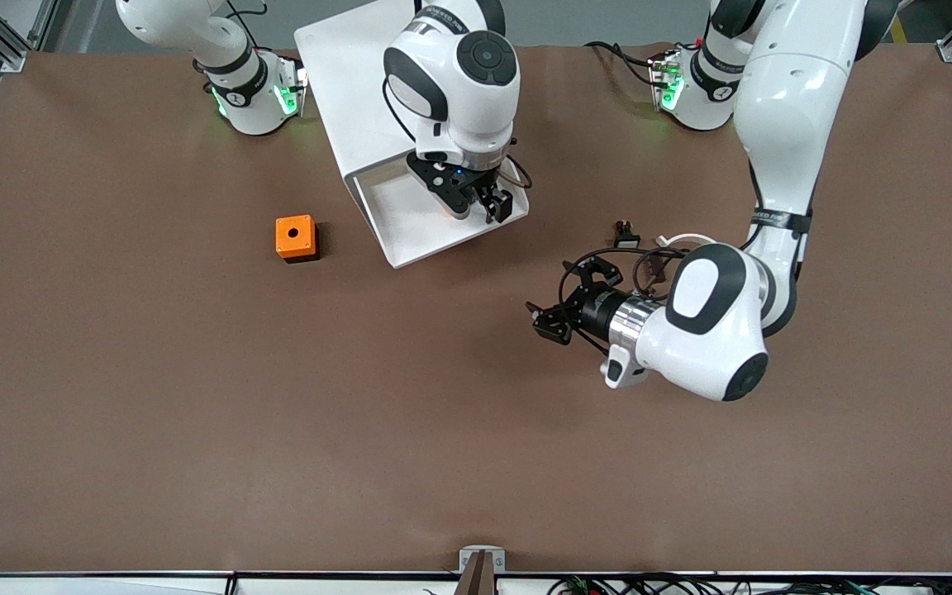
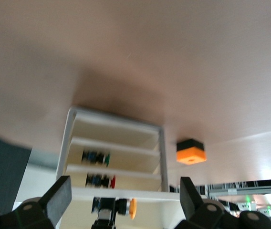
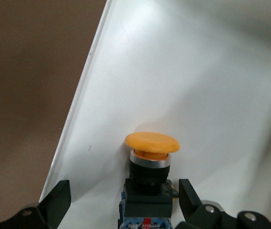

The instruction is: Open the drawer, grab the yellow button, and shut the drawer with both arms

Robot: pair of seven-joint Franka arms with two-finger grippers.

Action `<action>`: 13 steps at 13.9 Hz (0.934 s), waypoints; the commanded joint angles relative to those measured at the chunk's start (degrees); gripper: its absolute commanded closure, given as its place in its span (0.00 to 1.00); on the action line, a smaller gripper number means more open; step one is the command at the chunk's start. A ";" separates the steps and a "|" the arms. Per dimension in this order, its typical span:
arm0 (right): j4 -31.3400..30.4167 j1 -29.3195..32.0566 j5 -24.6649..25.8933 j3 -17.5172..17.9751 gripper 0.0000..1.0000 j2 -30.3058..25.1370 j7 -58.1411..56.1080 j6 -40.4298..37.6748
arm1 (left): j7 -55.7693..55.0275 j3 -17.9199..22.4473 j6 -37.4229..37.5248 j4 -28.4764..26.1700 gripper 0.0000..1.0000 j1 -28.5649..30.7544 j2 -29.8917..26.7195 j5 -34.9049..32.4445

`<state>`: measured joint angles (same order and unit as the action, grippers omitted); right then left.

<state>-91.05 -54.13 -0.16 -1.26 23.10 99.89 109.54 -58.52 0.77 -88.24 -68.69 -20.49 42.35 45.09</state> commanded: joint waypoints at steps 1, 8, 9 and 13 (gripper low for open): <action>0.88 -1.41 -0.55 -0.41 0.00 0.10 2.84 -0.73 | 3.50 0.29 -4.12 -1.01 0.00 -0.60 -4.90 -6.66; 0.88 -1.68 -0.11 -0.50 0.00 0.10 2.77 -1.79 | 3.68 -0.07 -11.75 -1.45 0.00 -6.13 -7.73 -24.25; 0.79 -1.59 0.07 -0.50 0.00 0.10 2.60 -1.79 | 3.42 -0.07 -13.95 -1.62 0.00 -7.19 -7.64 -25.57; 0.88 -1.42 0.24 -0.50 0.04 0.02 1.28 -2.31 | -1.91 0.02 -17.48 -2.15 0.00 -9.65 -7.29 -31.02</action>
<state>-90.91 -55.28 -0.21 -1.35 23.10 102.04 108.39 -56.75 0.49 -104.11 -70.01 -29.04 35.38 16.98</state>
